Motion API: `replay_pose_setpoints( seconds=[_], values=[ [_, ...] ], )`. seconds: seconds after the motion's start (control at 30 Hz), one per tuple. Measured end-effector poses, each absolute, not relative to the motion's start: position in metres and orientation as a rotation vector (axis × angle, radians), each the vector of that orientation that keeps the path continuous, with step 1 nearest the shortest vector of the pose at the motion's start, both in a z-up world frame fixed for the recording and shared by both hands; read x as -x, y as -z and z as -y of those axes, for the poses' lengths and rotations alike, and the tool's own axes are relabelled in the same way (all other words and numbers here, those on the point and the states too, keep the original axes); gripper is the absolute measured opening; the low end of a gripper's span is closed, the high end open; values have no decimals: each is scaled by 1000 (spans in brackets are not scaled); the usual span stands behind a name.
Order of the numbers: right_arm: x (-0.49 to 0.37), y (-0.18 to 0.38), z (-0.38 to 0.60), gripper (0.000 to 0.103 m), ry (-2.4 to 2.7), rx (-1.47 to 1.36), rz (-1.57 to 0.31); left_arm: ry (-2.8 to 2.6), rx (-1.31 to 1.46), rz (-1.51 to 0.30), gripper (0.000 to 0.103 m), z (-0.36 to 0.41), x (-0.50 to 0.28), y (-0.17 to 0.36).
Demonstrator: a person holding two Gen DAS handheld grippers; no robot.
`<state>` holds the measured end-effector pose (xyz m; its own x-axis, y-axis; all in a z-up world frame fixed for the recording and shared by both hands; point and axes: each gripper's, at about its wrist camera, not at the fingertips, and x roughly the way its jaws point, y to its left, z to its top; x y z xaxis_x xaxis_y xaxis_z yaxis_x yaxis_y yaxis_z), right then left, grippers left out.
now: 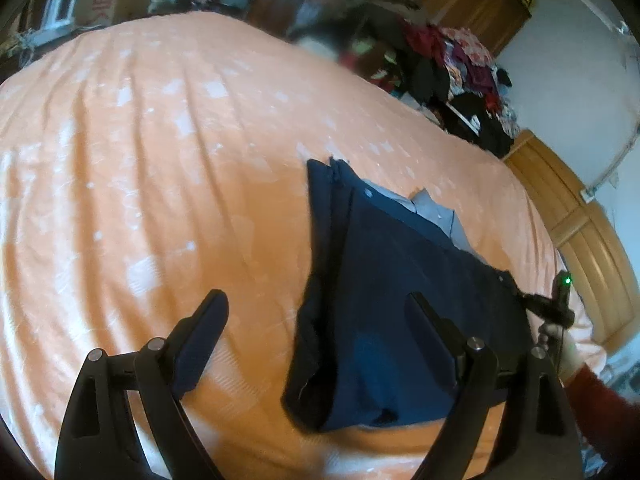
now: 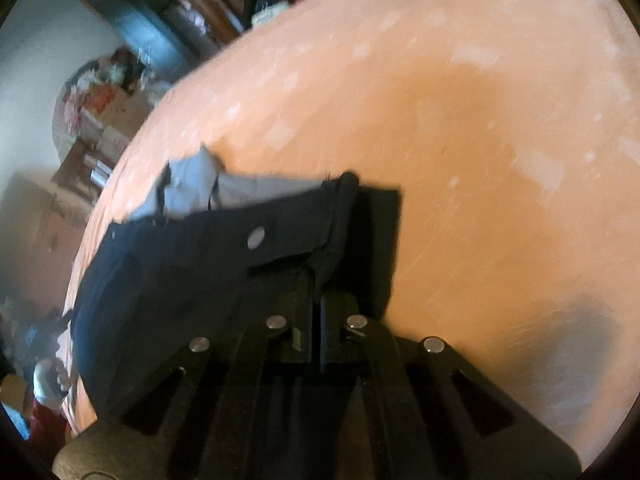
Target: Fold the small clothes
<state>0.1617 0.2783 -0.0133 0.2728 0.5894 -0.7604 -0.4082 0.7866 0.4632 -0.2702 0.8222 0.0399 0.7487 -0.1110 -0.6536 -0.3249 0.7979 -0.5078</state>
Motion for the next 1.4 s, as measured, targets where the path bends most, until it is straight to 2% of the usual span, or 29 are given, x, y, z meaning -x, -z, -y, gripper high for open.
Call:
replay_pose_setpoints(
  seconds=[0.07, 0.1, 0.13, 0.23, 0.3, 0.43, 0.47, 0.5, 0.53, 0.57, 0.6, 0.63, 0.77, 0.93, 1.03, 1.2, 1.23, 1.3, 1.37, 1.4],
  values=[
    [-157, 9, -282, 21, -622, -124, -1096, -153, 616, -734, 90, -816, 276, -42],
    [-149, -3, -281, 39, -596, -96, -1062, -142, 590, -736, 90, -808, 278, -46],
    [-140, -13, -280, 43, -595, -85, -1031, -120, 564, -734, 90, -799, 280, -50],
    [-84, -44, -281, 43, -680, -72, -927, -43, 493, -737, 90, -772, 276, -58],
    [-49, -44, -284, 42, -745, -60, -918, -8, 494, -772, 90, -765, 269, -49],
    [11, 3, -278, 41, -780, -14, -1043, -113, 507, -908, 87, -782, 263, -9],
    [20, 13, -268, 38, -770, -5, -1053, -109, 551, -888, 79, -790, 268, -8],
    [28, 17, -253, 32, -775, -22, -1042, -136, 570, -875, 76, -798, 275, -11],
    [30, 17, -242, 26, -753, -37, -1037, -184, 544, -880, 74, -804, 282, -15],
    [32, 12, -229, 25, -699, -33, -1026, -223, 524, -879, 75, -810, 288, -19],
    [34, 9, -222, 32, -650, -14, -1010, -272, 520, -875, 74, -818, 297, -23],
    [36, 6, -213, 47, -579, 17, -999, -306, 544, -868, 70, -827, 307, -26],
    [48, 13, -186, 54, -559, -131, -1007, -230, 775, -777, 68, -843, 345, -35],
    [59, 23, -195, 68, -559, -158, -944, 10, 1025, -719, 68, -799, 355, -18],
    [61, 22, -206, 79, -587, -120, -940, -6, 1027, -757, 68, -787, 339, -4],
    [56, 27, -208, 82, -613, -131, -939, -68, 1062, -719, 68, -788, 319, 5],
    [55, 27, -208, 82, -614, -132, -937, -85, 1059, -725, 66, -789, 313, 7],
    [59, 27, -206, 82, -616, -131, -935, -121, 1033, -733, 53, -788, 305, 10],
    [57, 28, -207, 82, -619, -133, -935, -137, 1050, -731, 23, -796, 301, 16],
    [57, 28, -207, 83, -621, -135, -935, -150, 1066, -708, 15, -803, 304, 17]
  ],
)
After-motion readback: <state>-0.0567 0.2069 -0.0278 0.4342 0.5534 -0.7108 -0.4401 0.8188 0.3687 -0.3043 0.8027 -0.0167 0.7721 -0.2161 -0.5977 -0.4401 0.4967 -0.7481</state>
